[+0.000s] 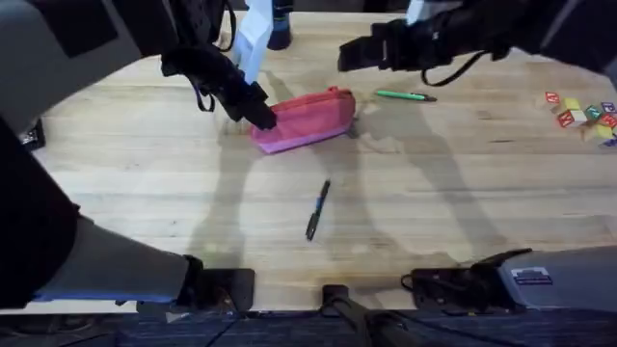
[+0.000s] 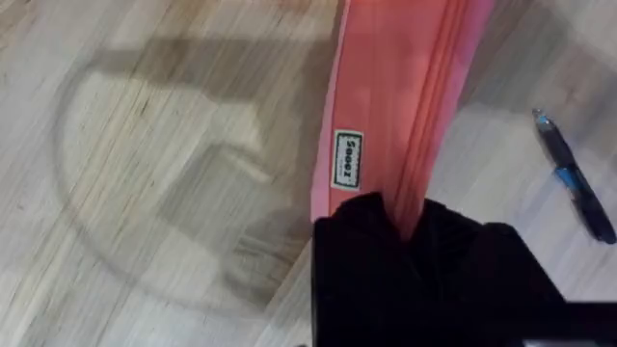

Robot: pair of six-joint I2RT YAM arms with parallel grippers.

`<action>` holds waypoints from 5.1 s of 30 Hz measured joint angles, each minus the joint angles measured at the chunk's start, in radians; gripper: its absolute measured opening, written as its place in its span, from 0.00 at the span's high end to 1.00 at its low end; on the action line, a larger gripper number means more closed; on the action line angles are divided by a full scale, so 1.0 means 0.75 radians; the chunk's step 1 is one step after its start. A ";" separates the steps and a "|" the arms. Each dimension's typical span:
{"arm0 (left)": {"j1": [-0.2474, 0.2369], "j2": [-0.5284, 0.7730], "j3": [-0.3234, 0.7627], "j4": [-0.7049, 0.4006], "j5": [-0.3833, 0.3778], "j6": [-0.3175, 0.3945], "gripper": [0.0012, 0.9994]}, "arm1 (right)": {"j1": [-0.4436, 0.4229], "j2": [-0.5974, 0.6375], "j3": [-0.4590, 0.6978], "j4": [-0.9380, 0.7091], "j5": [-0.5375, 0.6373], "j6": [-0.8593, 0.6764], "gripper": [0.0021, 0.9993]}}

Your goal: Unzip the bag, pick up the pens from the table one at a time and place them inside, then zip the bag closed.

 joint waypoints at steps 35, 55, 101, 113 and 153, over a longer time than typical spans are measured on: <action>0.000 0.000 0.000 0.002 -0.001 0.000 0.96 | 0.120 0.282 0.000 0.187 0.003 0.039 0.56; 0.000 0.000 0.000 0.001 0.000 0.000 0.96 | 0.121 0.282 0.001 0.189 -0.001 0.044 0.97; 0.000 0.000 0.000 0.003 -0.001 0.000 0.96 | 0.121 0.144 0.376 -0.139 0.052 0.034 0.00; 0.000 0.000 0.000 0.003 -0.001 0.000 0.96 | 0.121 0.195 0.663 -0.414 0.141 0.008 0.00; 0.000 0.000 0.000 0.003 -0.001 0.000 0.96 | 0.144 0.530 0.685 -0.591 0.094 -0.043 0.02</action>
